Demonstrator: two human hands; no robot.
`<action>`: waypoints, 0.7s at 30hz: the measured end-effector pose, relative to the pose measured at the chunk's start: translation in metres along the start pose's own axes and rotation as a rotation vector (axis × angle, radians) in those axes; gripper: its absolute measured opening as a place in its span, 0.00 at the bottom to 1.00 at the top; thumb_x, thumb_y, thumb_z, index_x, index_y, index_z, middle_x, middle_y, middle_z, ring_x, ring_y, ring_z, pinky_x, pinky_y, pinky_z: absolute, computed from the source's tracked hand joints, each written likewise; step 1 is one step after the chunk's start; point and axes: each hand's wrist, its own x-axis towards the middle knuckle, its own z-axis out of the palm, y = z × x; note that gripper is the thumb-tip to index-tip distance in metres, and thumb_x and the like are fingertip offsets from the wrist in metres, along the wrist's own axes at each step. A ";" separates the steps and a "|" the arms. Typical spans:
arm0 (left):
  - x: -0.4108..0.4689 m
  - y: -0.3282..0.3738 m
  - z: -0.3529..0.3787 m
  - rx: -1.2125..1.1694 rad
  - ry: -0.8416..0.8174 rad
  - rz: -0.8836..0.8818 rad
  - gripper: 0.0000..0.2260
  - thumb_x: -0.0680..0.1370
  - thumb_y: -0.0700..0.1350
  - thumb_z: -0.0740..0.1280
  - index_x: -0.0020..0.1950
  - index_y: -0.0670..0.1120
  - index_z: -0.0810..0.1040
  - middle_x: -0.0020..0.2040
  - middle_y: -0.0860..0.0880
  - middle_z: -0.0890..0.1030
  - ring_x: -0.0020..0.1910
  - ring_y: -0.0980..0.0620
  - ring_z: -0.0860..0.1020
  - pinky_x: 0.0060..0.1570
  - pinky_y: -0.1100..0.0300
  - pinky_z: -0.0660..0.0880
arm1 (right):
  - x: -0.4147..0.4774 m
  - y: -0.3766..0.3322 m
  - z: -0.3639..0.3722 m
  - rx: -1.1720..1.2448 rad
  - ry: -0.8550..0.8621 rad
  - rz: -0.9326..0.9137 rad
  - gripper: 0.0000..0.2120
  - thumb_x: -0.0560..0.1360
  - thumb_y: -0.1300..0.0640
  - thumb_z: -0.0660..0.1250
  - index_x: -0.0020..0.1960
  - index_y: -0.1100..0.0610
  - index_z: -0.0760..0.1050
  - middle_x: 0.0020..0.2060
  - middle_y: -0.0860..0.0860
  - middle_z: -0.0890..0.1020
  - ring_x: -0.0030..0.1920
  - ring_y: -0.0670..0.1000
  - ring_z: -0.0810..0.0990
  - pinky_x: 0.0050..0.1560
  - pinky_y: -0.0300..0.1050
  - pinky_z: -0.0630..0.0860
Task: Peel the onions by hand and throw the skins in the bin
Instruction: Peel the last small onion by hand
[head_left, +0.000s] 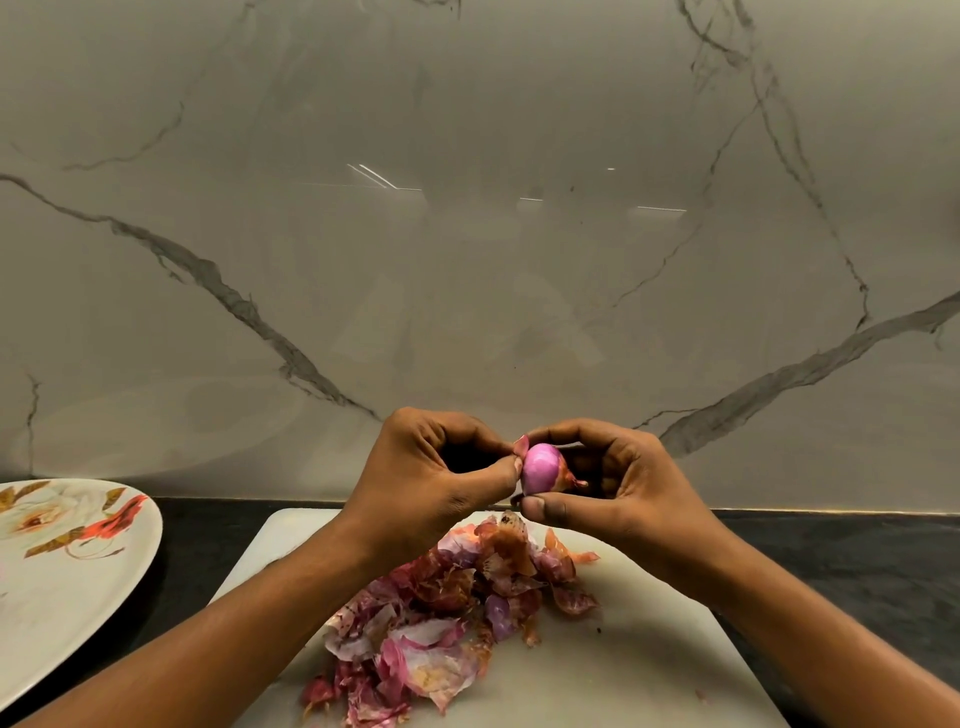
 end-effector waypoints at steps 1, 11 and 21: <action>0.000 0.001 0.000 0.021 0.003 0.025 0.03 0.76 0.36 0.76 0.48 0.43 0.89 0.40 0.50 0.88 0.38 0.51 0.86 0.39 0.60 0.82 | 0.000 0.000 0.000 0.015 -0.003 0.008 0.24 0.69 0.66 0.80 0.63 0.56 0.81 0.53 0.53 0.88 0.53 0.57 0.88 0.53 0.47 0.85; 0.000 0.001 0.001 -0.023 0.009 -0.041 0.03 0.77 0.36 0.76 0.46 0.41 0.89 0.38 0.46 0.87 0.35 0.46 0.85 0.37 0.54 0.84 | 0.000 -0.002 -0.001 0.052 -0.029 0.061 0.24 0.68 0.63 0.81 0.62 0.57 0.82 0.51 0.56 0.88 0.51 0.59 0.88 0.53 0.47 0.85; 0.006 -0.001 -0.003 -0.178 0.106 -0.195 0.04 0.77 0.33 0.73 0.44 0.38 0.87 0.36 0.40 0.85 0.34 0.47 0.83 0.37 0.57 0.82 | 0.002 0.001 -0.005 0.065 0.013 0.094 0.23 0.70 0.69 0.78 0.62 0.54 0.81 0.54 0.51 0.87 0.53 0.57 0.88 0.50 0.44 0.84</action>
